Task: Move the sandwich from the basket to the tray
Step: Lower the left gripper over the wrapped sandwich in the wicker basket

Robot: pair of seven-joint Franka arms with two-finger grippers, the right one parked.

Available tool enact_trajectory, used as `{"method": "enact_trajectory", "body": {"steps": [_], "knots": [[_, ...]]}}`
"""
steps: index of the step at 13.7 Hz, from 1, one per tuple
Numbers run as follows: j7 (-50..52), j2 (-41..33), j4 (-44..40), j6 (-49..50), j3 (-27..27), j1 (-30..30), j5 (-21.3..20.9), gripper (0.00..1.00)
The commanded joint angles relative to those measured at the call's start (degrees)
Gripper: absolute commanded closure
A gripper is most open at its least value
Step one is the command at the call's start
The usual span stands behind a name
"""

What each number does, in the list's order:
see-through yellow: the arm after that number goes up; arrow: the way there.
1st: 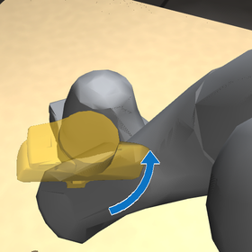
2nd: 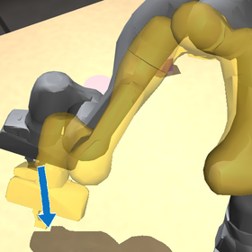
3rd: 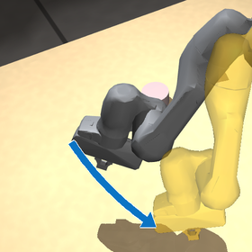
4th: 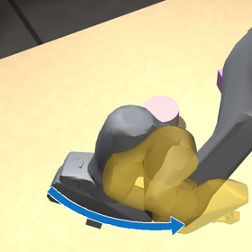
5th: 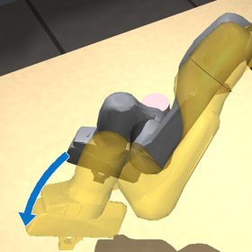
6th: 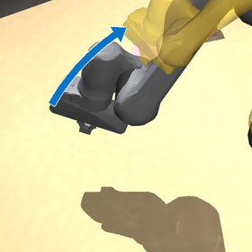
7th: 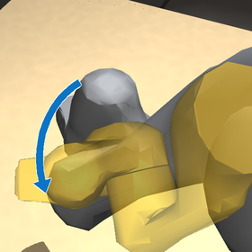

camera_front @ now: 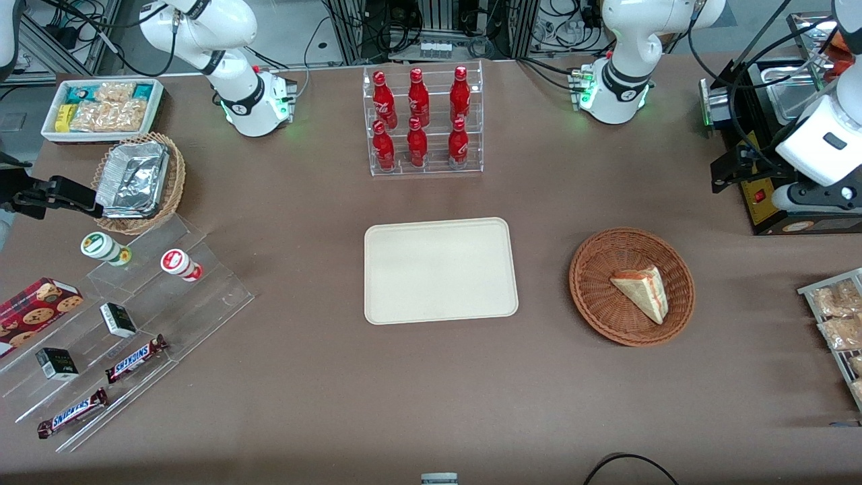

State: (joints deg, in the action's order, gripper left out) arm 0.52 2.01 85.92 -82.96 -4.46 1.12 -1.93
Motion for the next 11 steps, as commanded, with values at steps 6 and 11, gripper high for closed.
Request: {"method": "enact_trajectory", "body": {"steps": [6, 11], "knots": [[1.76, 2.28, 0.12, -2.82, 0.42, 0.55, -0.79, 0.0], [7.02, -0.17, 14.95, -20.19, 1.56, 0.11, -0.97, 0.0]]}}
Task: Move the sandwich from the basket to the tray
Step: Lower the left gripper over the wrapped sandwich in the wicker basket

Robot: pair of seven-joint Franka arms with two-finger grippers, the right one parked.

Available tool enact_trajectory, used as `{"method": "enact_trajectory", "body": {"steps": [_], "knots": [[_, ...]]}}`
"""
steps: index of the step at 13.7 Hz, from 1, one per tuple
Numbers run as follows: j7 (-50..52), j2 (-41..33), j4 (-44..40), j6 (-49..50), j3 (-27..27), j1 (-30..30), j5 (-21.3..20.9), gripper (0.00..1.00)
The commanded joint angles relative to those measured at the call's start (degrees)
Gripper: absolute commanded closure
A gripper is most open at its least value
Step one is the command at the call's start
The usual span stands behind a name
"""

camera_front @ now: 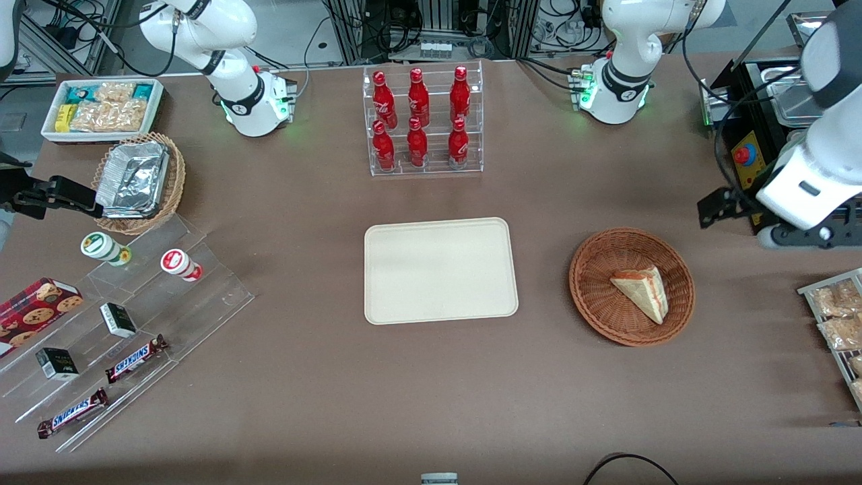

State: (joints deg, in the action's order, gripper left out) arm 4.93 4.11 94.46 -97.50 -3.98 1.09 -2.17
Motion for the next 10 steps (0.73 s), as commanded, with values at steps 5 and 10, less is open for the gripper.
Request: {"method": "enact_trajectory", "body": {"steps": [5, 10], "knots": [[9.47, -4.29, 19.68, -20.68, 1.26, 0.14, -0.82, 0.0], [23.25, -5.7, 33.93, -37.92, 1.26, 0.23, -0.82, 0.0]]}}
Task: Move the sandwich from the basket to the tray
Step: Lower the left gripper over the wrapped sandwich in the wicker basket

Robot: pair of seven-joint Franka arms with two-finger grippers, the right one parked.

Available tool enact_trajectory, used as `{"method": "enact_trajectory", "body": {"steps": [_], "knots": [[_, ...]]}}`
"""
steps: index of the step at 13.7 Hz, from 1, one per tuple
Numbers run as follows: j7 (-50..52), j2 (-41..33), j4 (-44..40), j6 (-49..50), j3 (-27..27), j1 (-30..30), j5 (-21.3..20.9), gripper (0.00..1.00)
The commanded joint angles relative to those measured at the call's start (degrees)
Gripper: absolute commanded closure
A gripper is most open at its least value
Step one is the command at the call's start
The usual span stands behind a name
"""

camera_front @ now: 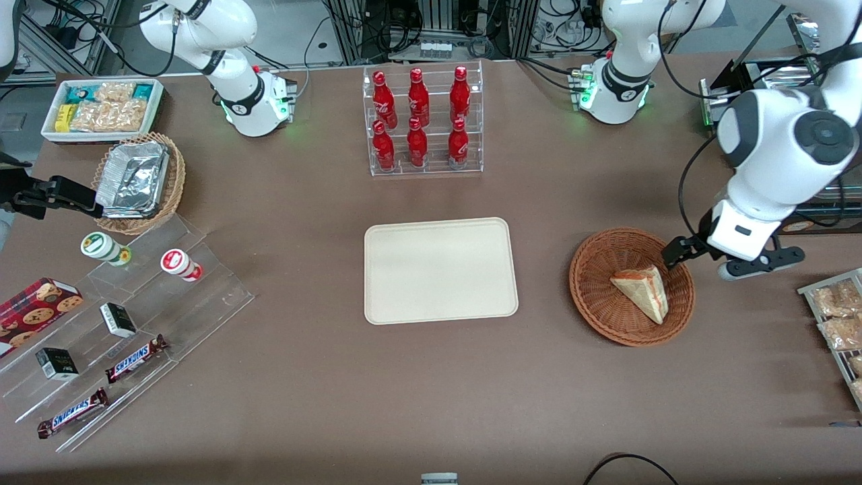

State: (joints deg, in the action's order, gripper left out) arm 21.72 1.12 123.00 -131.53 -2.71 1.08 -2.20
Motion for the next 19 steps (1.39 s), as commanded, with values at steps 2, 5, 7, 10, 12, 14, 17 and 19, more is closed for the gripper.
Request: {"method": "enact_trajectory", "body": {"steps": [2, 5, 7, 10, 12, 14, 17, 19], "knots": [[10.08, -2.18, 7.86, -7.23, -0.1, 0.33, -0.79, 0.0], [21.92, -0.33, 9.8, -11.89, -0.19, 0.68, -0.79, 0.0], [28.78, 1.95, 10.15, -15.41, -0.28, 0.85, -0.7, 0.0], [30.66, 4.94, 11.29, -19.01, -0.37, 1.29, -0.7, 0.0], [31.63, 7.4, 11.3, -20.51, -0.28, 1.3, -0.7, 0.0], [31.72, 9.07, 11.47, -22.8, -0.28, 1.3, -0.62, 0.0], [31.72, 11.36, 11.39, -24.91, -0.19, 1.21, -0.62, 0.0], [31.72, 11.89, 10.86, -25.0, -0.19, 1.12, -0.62, 0.03]]}}
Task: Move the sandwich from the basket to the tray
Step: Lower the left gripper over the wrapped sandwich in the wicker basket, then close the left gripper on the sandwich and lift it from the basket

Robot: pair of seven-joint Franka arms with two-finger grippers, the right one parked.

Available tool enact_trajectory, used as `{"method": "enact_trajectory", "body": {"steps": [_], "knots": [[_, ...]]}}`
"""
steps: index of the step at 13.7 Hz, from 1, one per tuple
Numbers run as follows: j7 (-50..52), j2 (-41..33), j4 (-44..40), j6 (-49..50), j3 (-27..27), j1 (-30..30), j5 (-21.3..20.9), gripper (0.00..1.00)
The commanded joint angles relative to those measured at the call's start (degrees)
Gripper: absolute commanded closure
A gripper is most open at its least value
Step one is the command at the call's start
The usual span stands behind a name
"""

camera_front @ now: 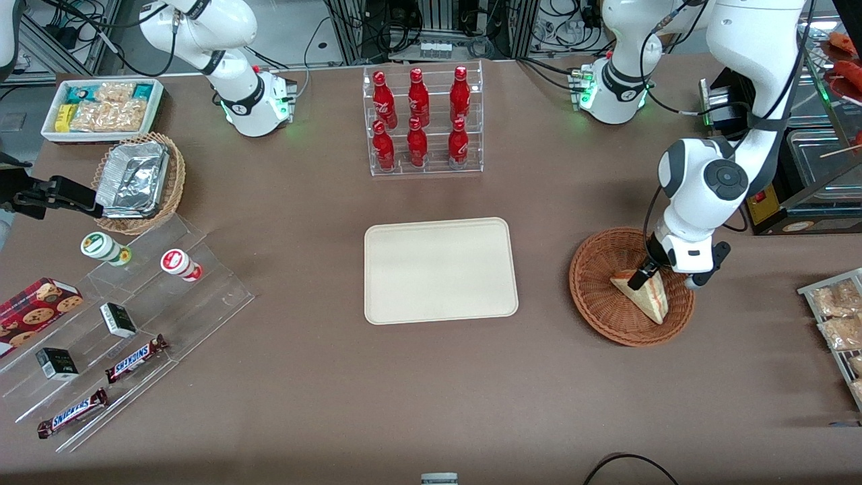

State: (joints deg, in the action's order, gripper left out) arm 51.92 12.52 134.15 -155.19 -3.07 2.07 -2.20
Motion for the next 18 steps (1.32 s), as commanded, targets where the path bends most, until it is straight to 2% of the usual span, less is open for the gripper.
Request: {"method": "enact_trajectory", "body": {"steps": [1, 4, 5, 8, 11, 13, 16, 18], "knots": [[1.51, 0.84, -0.47, -1.34, 0.17, 0.21, -0.62, 0.13], [0.99, 1.1, -1.17, -1.25, 0.17, 0.13, -0.62, 0.89], [0.81, 1.28, -1.52, -1.17, 0.26, 0.13, -0.62, 1.0], [0.81, 0.76, -2.75, -0.29, 0.26, 0.13, -0.7, 1.0], [0.64, -2.14, -5.12, 6.36, 0.17, 0.3, -2.1, 1.0], [0.72, -4.07, -10.46, 16.97, -0.35, 0.56, -5.35, 1.0], [1.07, -3.56, -24.07, 35.43, -1.23, 5.47, -5.45, 1.0], [0.73, -2.85, -29.36, 41.52, -1.32, 10.21, -5.36, 1.0]]}}
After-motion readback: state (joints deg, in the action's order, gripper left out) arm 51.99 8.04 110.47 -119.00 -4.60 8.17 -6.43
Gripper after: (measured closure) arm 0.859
